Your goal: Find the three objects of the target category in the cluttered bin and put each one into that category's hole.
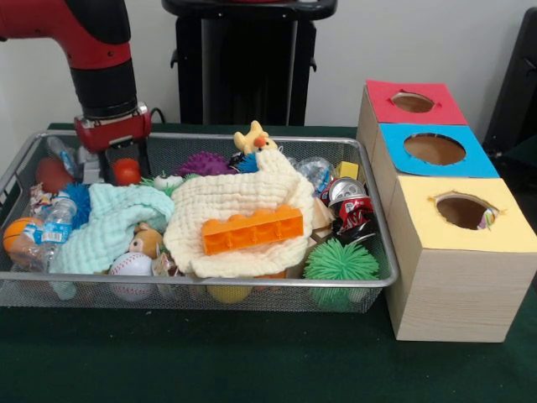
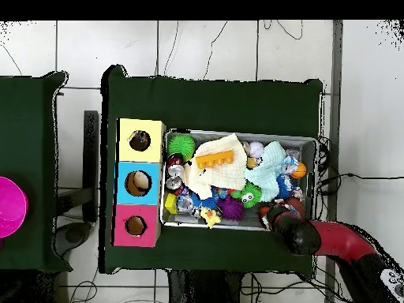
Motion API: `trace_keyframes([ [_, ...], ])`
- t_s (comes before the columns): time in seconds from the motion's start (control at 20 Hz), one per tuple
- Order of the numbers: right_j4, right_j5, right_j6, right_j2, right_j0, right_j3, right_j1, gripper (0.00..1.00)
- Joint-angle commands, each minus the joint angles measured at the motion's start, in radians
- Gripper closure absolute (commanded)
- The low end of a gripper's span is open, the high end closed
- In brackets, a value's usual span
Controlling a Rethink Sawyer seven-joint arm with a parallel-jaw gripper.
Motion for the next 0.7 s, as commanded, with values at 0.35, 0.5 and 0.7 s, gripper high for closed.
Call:
trace_keyframes([
  [0.35, 0.051, 0.143, -0.06, 0.052, -0.043, -0.159, 0.026, 0.0],
  [0.5, 0.049, 0.137, -0.07, 0.06, -0.05, -0.174, 0.047, 0.0],
  [0.7, 0.058, 0.146, -0.081, 0.075, -0.06, -0.186, 0.063, 0.0],
])
